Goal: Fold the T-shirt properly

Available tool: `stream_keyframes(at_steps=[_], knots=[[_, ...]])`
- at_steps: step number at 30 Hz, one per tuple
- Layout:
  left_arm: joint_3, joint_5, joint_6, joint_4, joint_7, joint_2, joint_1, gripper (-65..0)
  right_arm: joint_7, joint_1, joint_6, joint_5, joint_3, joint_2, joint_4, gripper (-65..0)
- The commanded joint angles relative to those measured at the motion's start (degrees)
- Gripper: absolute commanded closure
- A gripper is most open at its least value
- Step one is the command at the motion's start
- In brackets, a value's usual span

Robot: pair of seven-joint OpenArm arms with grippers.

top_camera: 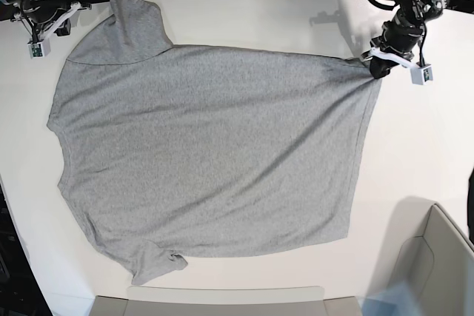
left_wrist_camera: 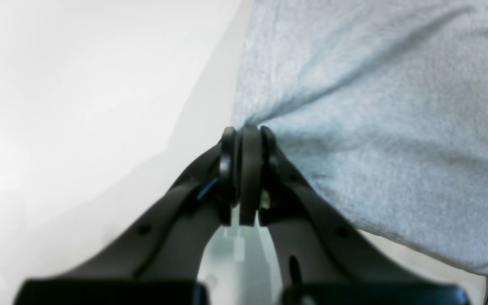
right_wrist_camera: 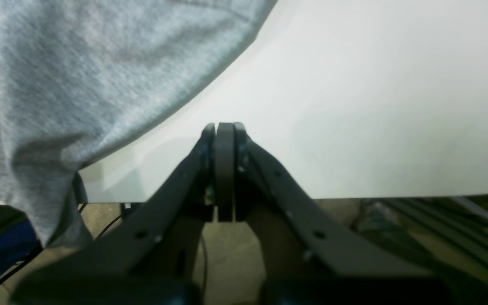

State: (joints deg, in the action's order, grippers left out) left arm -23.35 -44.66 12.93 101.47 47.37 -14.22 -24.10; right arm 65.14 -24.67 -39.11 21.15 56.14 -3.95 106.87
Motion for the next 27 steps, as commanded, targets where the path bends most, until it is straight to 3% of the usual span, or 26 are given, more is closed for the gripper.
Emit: stream_keyframes(at_steps=[1,6,10,14,20,27], knots=[[-0.3,-0.4,0.4,0.8,-1.1,-0.5,0.0,0.0,-0.7,-0.3,-0.9,3.1,0.2,-0.7,0.8,-3.9],[-0.3,-0.4,0.4,0.8,-1.1,-0.6,0.0,0.0,-0.6,-2.5,-0.9,15.1,0.2,-2.0,0.8,-16.7],[-0.3,-0.4,0.4,0.8,-1.1,-0.5,0.0,0.0,-0.8,-1.8,-0.9,16.2,0.2,-1.7,0.9,-21.8],[-0.3,-0.4,0.4,0.7,-1.1,-0.6,0.0,0.0,-0.9,-0.7,-0.9,17.1,0.3,-1.5,1.2,-22.2],[-0.3,-0.3,0.4,0.7,-1.1,-0.4,0.1,0.0,-1.0,-2.2,-0.9,30.4,-1.9,-2.1,6.5,-22.2],[-0.2,-0.4,0.4,0.7,-1.1,-0.3,0.1,0.0,-4.7,-1.9,-0.9,30.9,-7.0,-0.9,8.1,-22.3]])
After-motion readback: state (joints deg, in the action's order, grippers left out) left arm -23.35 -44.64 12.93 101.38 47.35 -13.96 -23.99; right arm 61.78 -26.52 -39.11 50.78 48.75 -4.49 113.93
